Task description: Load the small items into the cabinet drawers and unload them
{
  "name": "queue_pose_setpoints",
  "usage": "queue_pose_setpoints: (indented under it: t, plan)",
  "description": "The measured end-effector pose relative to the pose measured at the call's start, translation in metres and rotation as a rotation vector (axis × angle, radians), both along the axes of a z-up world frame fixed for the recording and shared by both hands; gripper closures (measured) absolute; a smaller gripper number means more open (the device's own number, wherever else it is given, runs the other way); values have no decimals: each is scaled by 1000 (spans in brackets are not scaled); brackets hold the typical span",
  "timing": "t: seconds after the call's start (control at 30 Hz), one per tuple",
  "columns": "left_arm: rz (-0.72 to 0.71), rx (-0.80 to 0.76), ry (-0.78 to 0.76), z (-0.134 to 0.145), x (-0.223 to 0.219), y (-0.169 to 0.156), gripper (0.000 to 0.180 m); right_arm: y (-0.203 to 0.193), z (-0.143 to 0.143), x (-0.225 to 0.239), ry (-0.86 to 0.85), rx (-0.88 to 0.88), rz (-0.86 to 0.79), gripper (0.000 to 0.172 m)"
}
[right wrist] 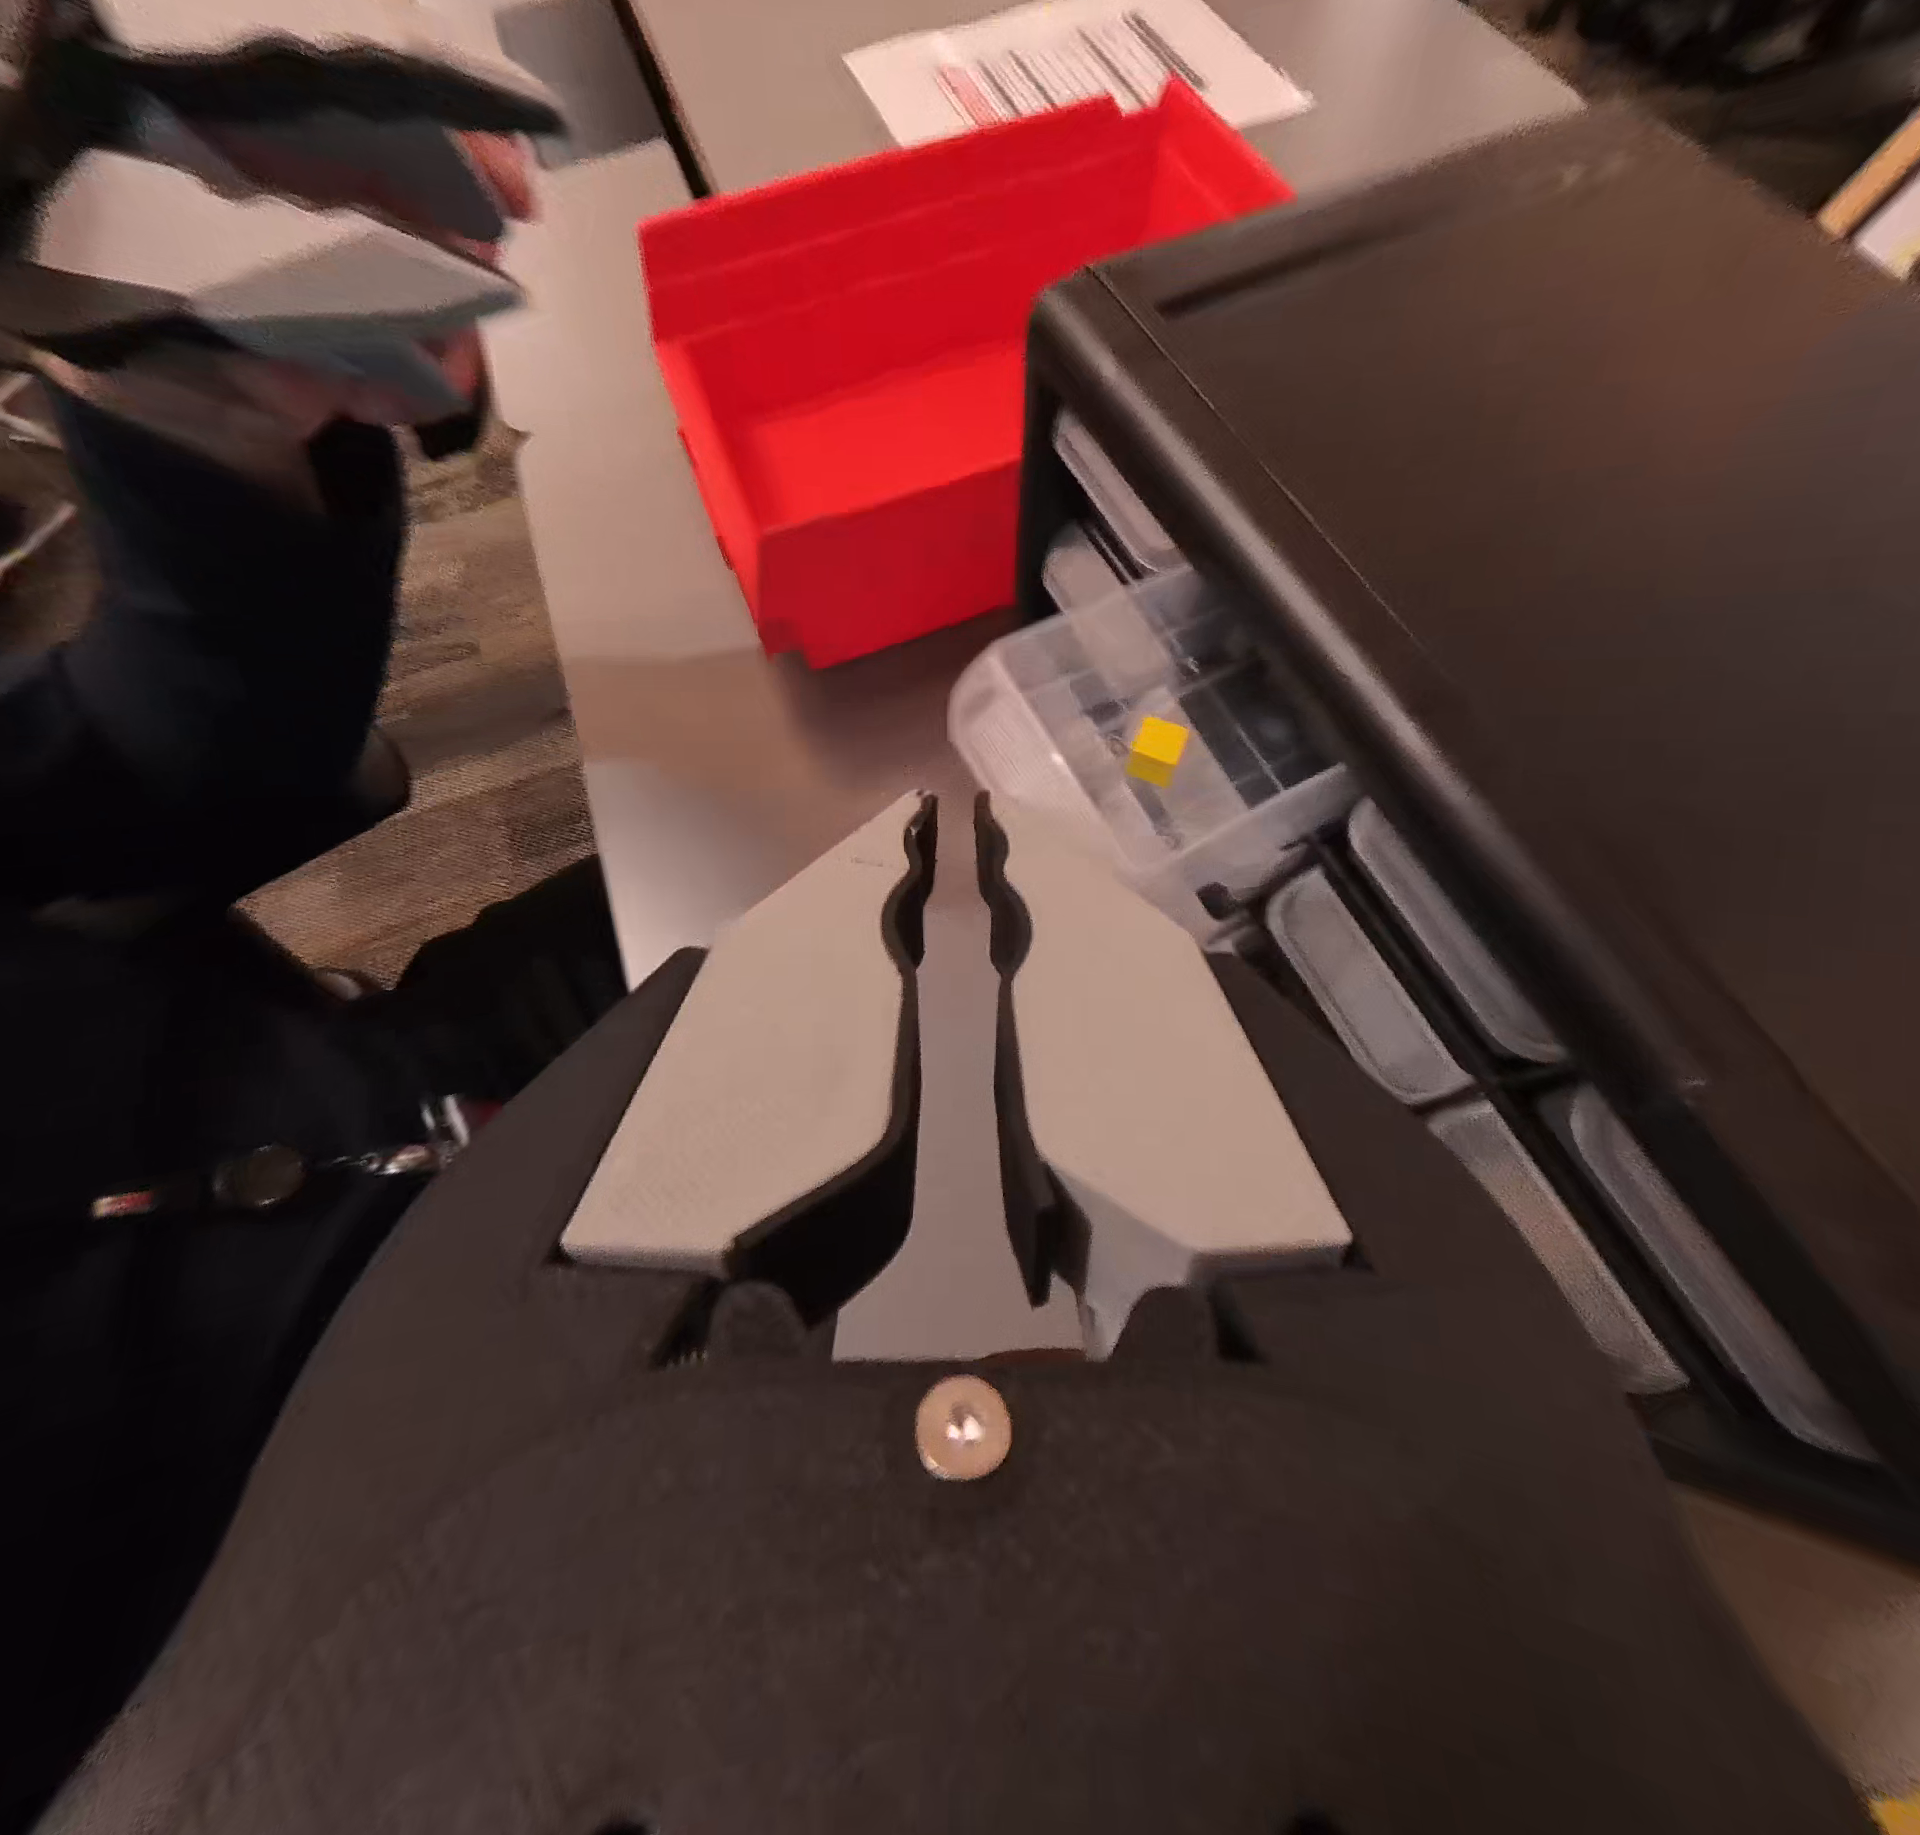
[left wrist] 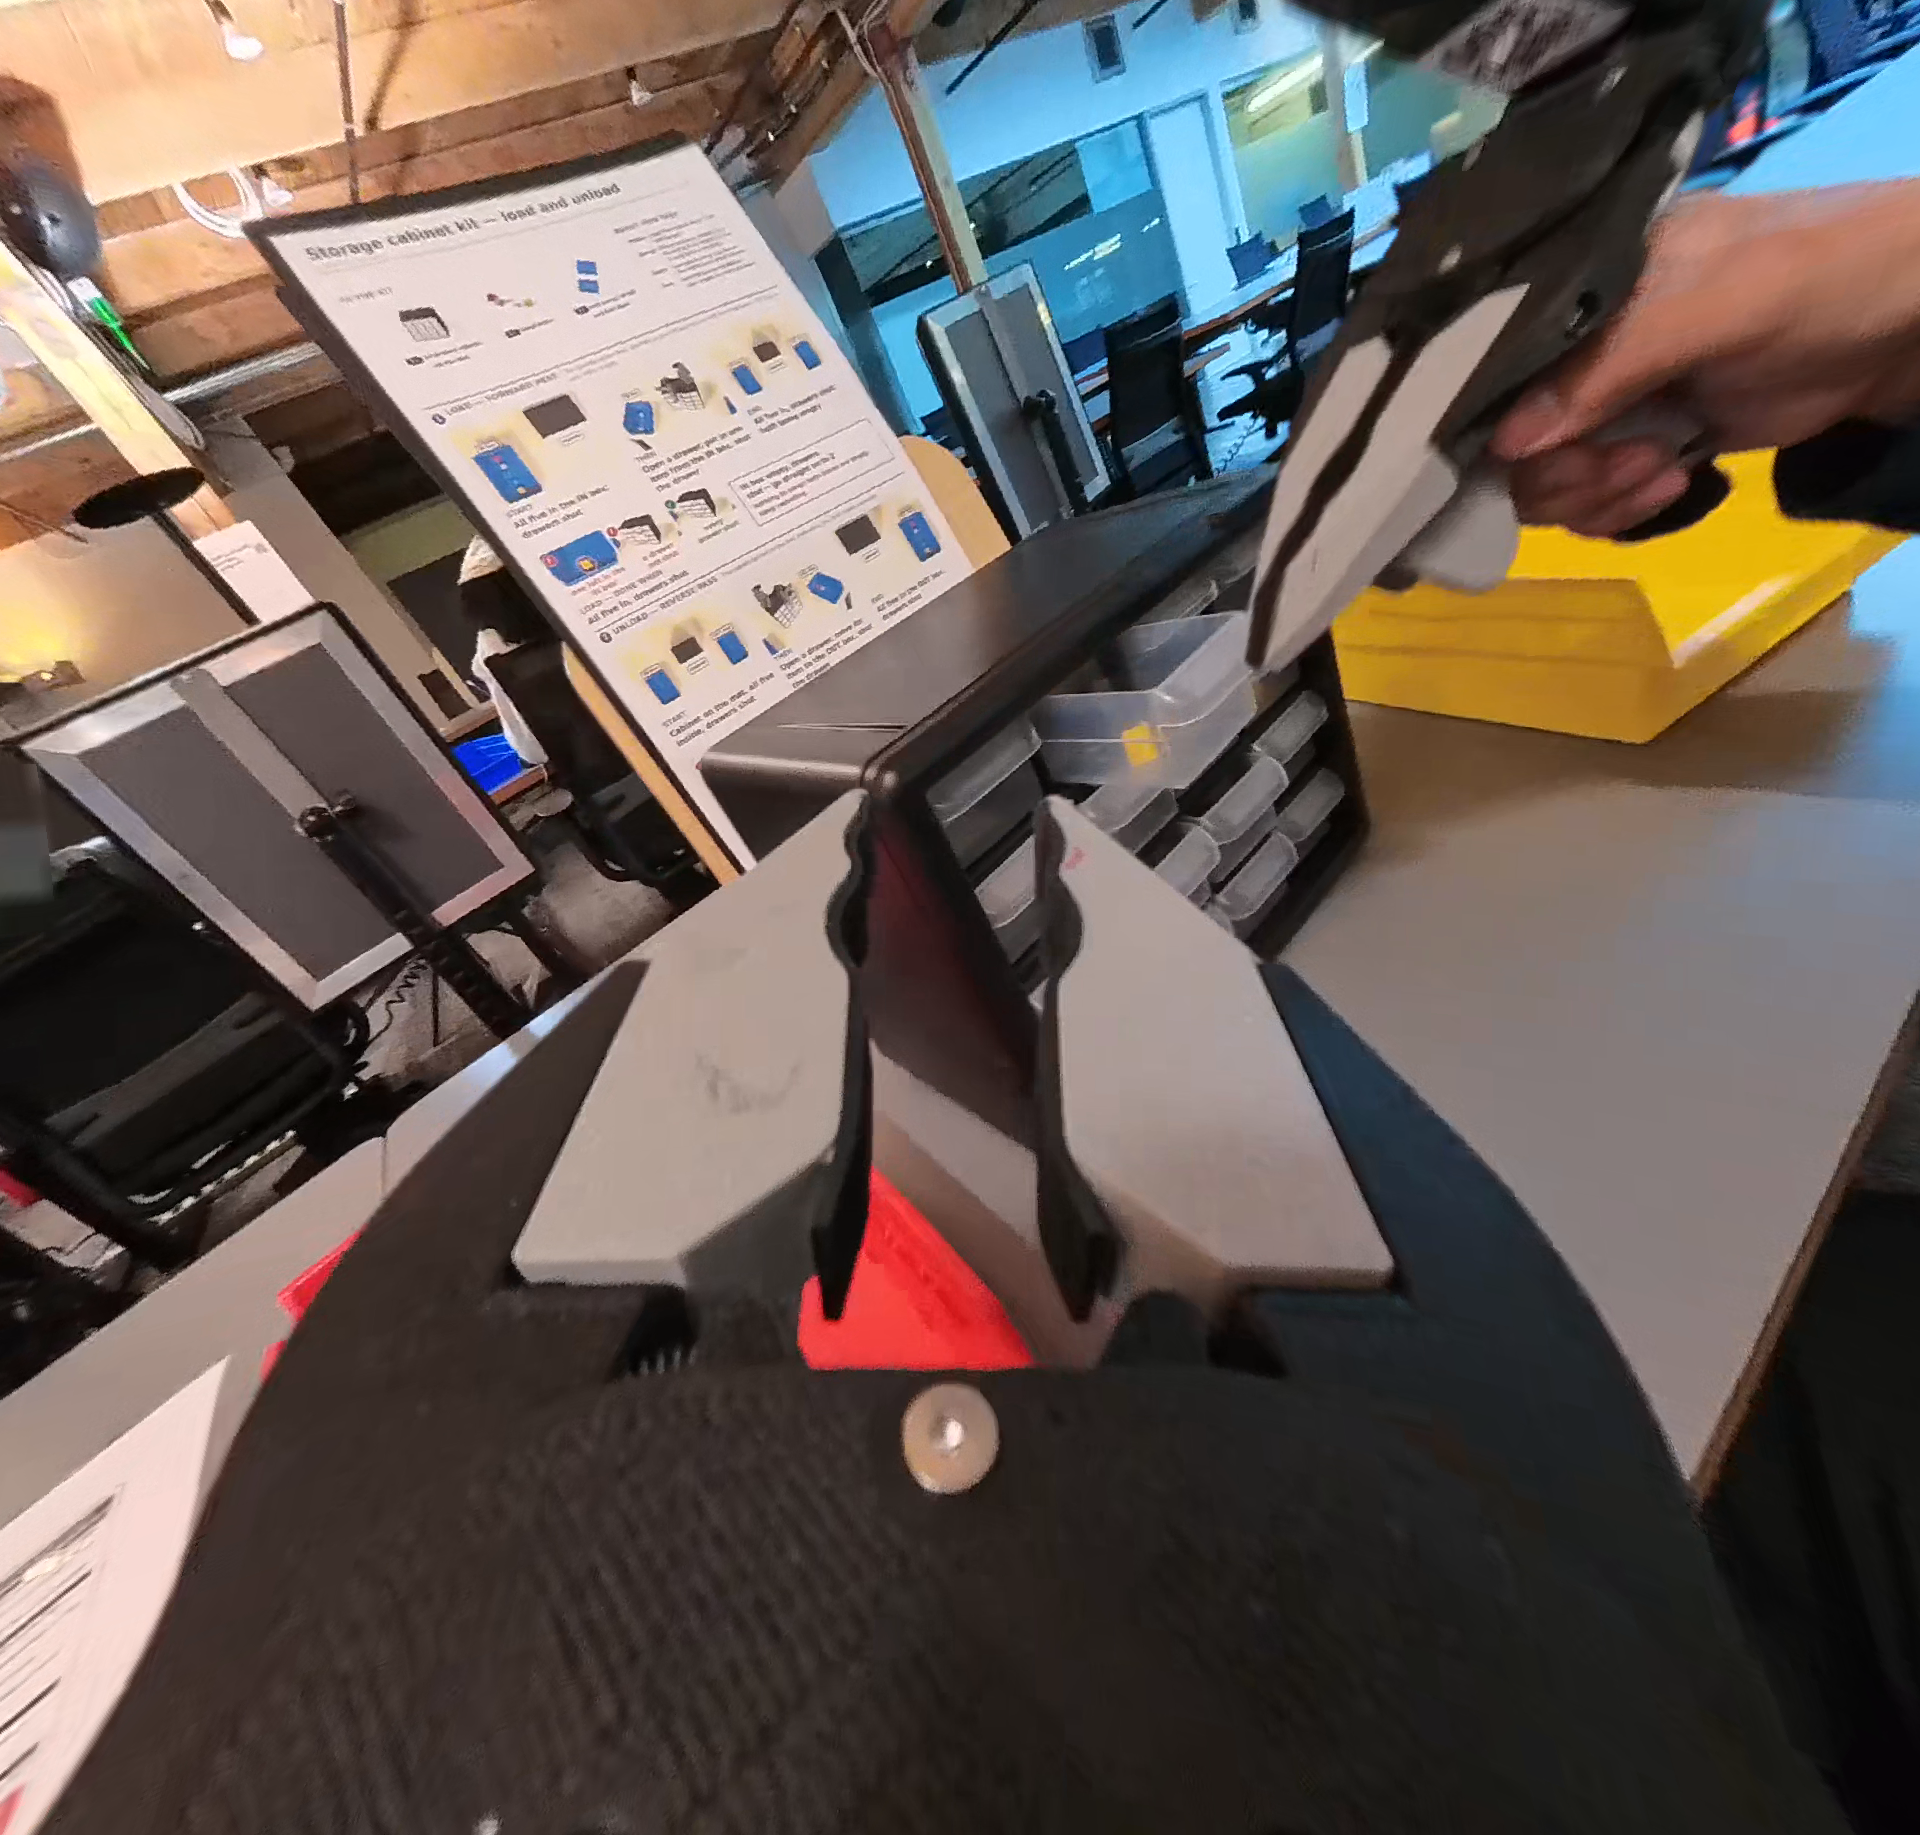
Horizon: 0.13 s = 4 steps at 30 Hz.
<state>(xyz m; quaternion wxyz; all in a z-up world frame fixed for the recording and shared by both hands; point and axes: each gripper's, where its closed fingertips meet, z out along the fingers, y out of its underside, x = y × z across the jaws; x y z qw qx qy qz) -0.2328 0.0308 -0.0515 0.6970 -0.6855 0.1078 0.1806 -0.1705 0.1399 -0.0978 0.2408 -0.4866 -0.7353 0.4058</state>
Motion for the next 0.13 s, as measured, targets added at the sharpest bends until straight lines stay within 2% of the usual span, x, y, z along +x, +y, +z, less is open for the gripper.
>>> queue_pose_setpoints:
  t: [0.03, 0.13]
  plan:
    - [-8, 8, -12, 2, 1, 0, 153, 6, -5, -4, -17, 6, -20, 172]
    - [-7, -1, 8, 0, 4, 1, 153, 27, -14, -20, -14, 50, -108, 172]
